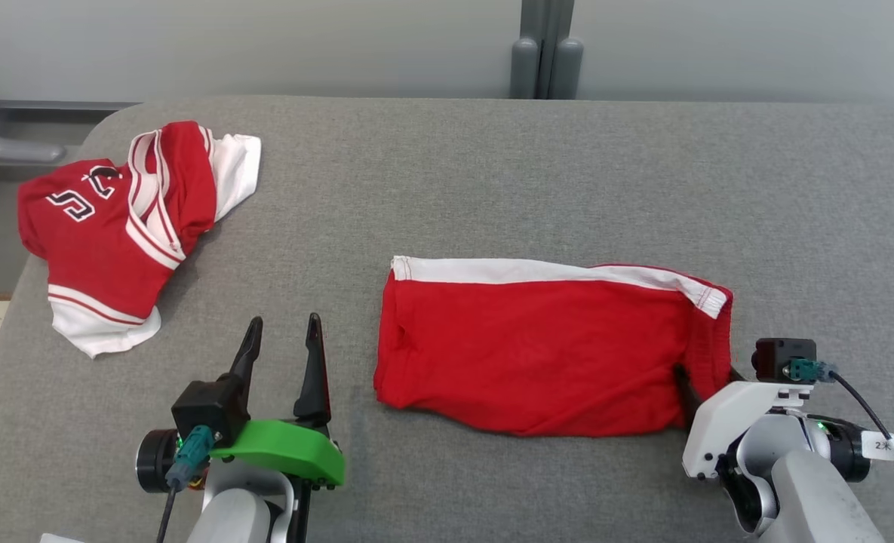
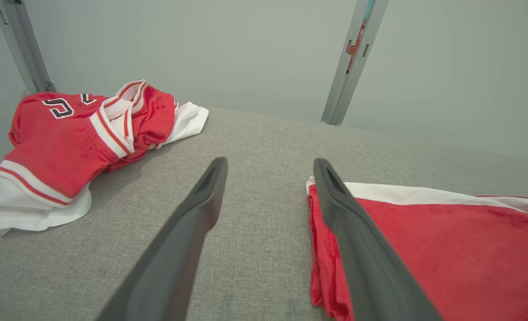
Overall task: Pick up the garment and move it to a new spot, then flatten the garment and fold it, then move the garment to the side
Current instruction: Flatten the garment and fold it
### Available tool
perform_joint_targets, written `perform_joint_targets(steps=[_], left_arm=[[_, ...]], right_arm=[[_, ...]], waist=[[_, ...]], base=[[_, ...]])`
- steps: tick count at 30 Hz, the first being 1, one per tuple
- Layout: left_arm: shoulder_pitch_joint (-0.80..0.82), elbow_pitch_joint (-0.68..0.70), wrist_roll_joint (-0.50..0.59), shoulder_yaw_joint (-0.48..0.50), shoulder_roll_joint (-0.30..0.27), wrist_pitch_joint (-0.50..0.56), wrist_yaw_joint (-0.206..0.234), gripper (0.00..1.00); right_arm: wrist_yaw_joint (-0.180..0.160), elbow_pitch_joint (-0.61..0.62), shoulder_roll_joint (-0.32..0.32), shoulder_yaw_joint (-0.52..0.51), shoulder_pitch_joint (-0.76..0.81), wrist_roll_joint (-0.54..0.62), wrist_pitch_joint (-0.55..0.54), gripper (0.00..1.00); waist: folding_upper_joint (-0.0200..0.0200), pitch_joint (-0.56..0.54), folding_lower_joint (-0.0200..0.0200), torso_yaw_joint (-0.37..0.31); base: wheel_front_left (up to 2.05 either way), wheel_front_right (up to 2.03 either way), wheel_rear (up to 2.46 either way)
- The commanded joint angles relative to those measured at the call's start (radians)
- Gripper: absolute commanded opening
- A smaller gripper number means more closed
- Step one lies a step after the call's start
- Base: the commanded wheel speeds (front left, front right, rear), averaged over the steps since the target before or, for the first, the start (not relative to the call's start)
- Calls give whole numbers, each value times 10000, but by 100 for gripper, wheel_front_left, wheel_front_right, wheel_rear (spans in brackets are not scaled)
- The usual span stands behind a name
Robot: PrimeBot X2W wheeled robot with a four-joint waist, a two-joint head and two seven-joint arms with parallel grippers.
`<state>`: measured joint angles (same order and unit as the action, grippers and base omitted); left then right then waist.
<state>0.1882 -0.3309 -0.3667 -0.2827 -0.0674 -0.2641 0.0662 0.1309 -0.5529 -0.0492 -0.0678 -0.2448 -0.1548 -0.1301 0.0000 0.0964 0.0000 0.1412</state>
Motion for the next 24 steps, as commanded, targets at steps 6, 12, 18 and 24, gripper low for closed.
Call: perform_joint_targets(steps=[6, 12, 18, 24], left_arm=[[-283, -46, 197, 214, 78, -3, -141, 100], [-338, 1, 312, 292, 121, -3, -196, 100], [-346, -7, 368, 273, 136, -3, -252, 100], [-300, -83, 398, 251, 151, -3, -278, 100]], right_arm=[[-2, -496, -13, 329, -339, -703, -580, 44], [-5, -351, -140, 463, -518, -1097, -510, 0], [-5, 50, -738, 397, -272, -1566, -686, 0], [-5, 609, -1574, 53, 98, -1687, -945, 0]], waist=[[0, 9, 0, 260], [0, -18, 0, -10], [0, -91, 0, -491], [0, -83, 0, -860]], base=[[0, 0, 0], [0, 0, 0], [0, 0, 0], [0, 0, 0]])
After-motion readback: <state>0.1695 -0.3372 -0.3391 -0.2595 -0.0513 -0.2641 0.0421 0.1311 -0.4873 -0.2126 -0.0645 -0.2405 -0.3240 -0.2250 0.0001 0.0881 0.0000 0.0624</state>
